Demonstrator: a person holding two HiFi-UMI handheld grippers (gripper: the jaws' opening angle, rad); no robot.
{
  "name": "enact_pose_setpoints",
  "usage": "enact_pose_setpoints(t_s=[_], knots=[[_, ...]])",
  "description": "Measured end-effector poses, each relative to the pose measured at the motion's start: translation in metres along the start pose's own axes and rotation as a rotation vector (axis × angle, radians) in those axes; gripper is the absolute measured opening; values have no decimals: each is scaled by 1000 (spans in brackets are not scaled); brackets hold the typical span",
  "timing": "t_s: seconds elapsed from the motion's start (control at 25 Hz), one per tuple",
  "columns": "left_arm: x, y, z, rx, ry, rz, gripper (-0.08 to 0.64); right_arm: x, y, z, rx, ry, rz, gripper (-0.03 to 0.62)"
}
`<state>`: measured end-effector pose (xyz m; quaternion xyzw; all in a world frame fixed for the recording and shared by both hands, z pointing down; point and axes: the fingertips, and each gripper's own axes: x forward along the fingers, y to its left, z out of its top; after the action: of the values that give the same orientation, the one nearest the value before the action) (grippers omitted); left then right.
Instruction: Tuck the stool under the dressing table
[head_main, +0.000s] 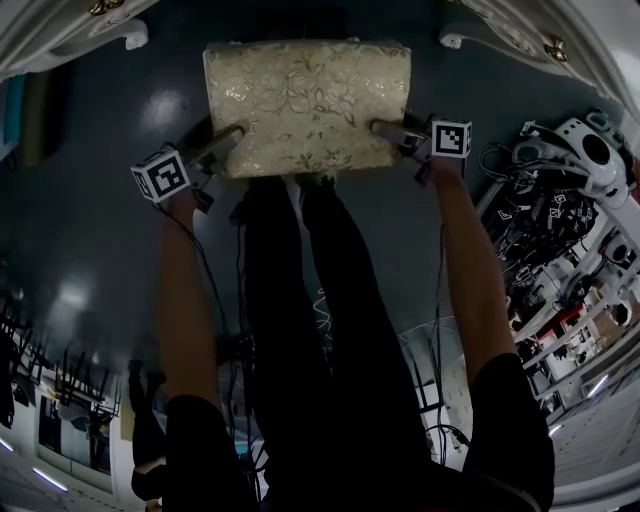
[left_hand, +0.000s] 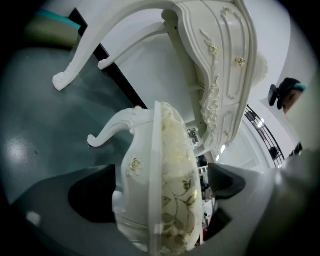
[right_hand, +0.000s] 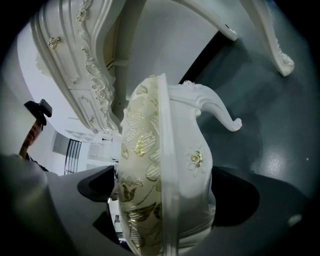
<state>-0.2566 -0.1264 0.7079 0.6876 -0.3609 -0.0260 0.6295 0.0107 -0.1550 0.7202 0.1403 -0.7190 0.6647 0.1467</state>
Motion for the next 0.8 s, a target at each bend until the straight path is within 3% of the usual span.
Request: enact_pose_setpoints(t_s=[0.16,0.28,0.36,0.44,0.6,0.64,0.8], knots=[[-14,-1,12,-39,-87,27,570,-10,5,1,-3,-13,-21,595],[-19,-6,13,-27,-75,52,553,-21,7,7,-14,-46,-82,594],[-25,-12,13,-11,-79,62,473,-33,3,9,-6,-72,-162,575],[-34,-21,17,8,-110,70,370,-44,3,10,-19,-99,-238,499],[-52,-37,36,38,-214,136,42,-64,9,18,-101,-172,-382,319],[-53,-40,38,36,-225,145,9,-69,10,20,-131,-188,-422,277],[-50,-54,32,84,-202,177,8,-83,23,19,-252,-221,-559,106]])
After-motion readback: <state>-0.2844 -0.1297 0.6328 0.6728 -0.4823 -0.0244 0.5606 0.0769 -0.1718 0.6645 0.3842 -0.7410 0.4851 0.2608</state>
